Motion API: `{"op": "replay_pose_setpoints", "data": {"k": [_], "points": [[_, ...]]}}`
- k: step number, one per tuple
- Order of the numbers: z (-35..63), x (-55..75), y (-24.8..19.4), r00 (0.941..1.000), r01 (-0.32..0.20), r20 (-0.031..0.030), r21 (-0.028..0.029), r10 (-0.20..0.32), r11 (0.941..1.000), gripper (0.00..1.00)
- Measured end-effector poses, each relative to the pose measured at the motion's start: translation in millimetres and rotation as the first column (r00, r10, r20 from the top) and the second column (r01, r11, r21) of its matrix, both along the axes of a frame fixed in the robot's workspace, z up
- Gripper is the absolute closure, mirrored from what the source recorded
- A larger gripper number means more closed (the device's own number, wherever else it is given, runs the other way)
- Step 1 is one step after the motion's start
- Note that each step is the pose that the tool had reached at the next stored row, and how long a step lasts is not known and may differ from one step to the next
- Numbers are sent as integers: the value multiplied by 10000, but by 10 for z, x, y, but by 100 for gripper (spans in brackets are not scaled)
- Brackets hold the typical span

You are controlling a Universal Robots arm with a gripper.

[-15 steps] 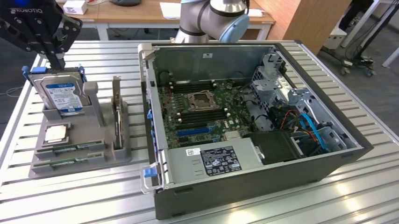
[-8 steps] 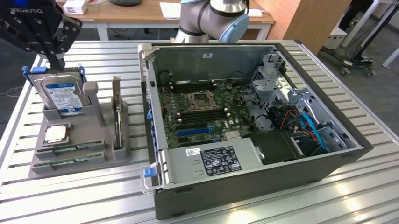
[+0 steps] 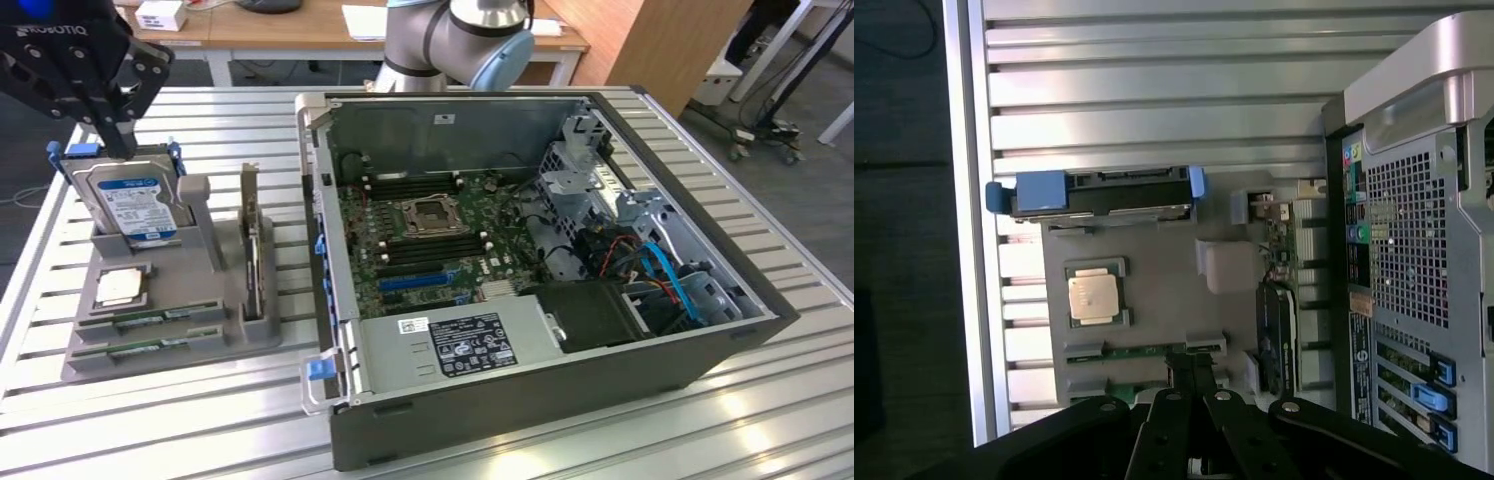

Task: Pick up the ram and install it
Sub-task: 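Reach for the ram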

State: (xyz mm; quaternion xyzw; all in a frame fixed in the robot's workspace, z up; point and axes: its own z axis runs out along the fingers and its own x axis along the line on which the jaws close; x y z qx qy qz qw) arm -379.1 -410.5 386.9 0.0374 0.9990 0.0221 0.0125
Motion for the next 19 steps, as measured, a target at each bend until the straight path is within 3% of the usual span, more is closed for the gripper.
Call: {"op": "replay_pose_setpoints", "data": {"k": [12, 19], "points": [[0, -20, -166, 10000, 0, 0, 0, 0, 10000, 90], [0, -37, -239, 10000, 1, 0, 0, -1, 10000, 90]]}}
